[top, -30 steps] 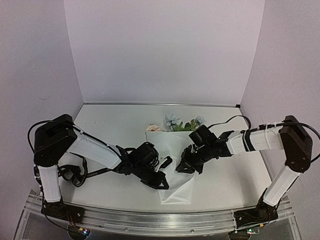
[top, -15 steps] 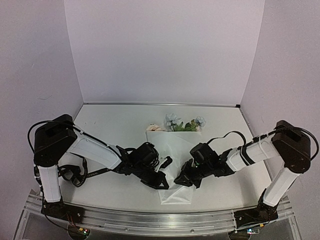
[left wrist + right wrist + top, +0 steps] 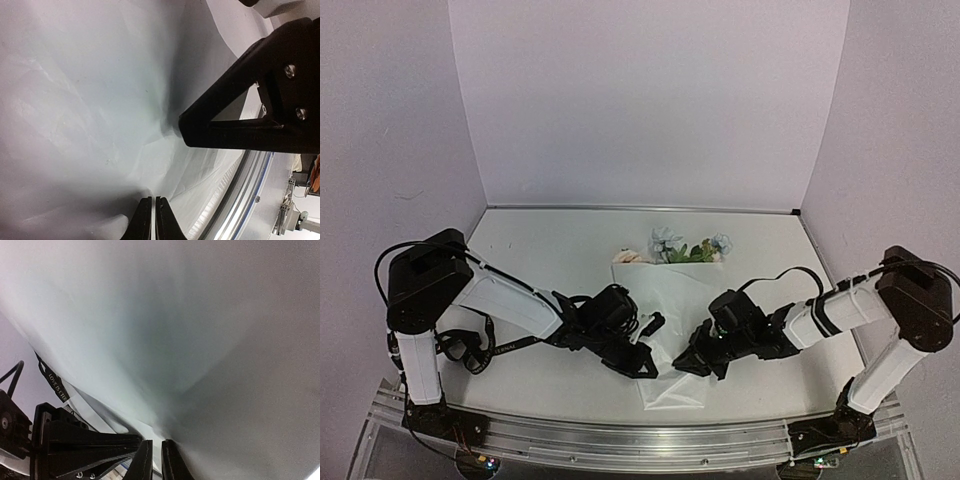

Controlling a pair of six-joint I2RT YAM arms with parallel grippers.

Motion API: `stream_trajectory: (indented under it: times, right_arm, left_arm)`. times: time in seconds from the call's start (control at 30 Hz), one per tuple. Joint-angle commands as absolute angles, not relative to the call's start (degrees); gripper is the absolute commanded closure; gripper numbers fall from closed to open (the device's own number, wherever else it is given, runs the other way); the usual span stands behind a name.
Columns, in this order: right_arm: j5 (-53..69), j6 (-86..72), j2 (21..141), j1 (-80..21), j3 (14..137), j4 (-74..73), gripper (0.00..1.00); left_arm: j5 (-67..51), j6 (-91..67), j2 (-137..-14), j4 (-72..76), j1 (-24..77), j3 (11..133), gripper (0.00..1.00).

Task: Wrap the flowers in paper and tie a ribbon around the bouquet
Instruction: Press the fold line of the 2/3-folded wrapping paper.

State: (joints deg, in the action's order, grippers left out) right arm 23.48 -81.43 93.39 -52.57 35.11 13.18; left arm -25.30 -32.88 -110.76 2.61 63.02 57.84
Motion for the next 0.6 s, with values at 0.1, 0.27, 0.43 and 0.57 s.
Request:
stream_trajectory:
  times: [0.1, 0.27, 0.43, 0.57]
  right_arm:
    - [23.2, -75.5, 87.2, -53.9, 37.0, 3.7, 0.92]
    - [22.9, -75.0, 88.4, -53.9, 36.0, 2.9, 0.92]
    - [21.7, -74.3, 91.5, -53.9, 35.2, 3.1, 0.92]
    - [20.9, -74.5, 92.2, -54.0, 34.4, 3.5, 0.92]
  left_arm:
    - [-24.1, -31.2, -106.7, 3.2, 63.1, 58.1, 0.94]
    - [-24.1, -30.9, -106.3, 2.9, 63.1, 58.1, 0.94]
    - [-23.9, -30.9, -106.0, 2.9, 63.1, 57.6, 0.94]
    - [-23.7, -31.5, -105.4, 3.8, 62.3, 56.0, 0.94]
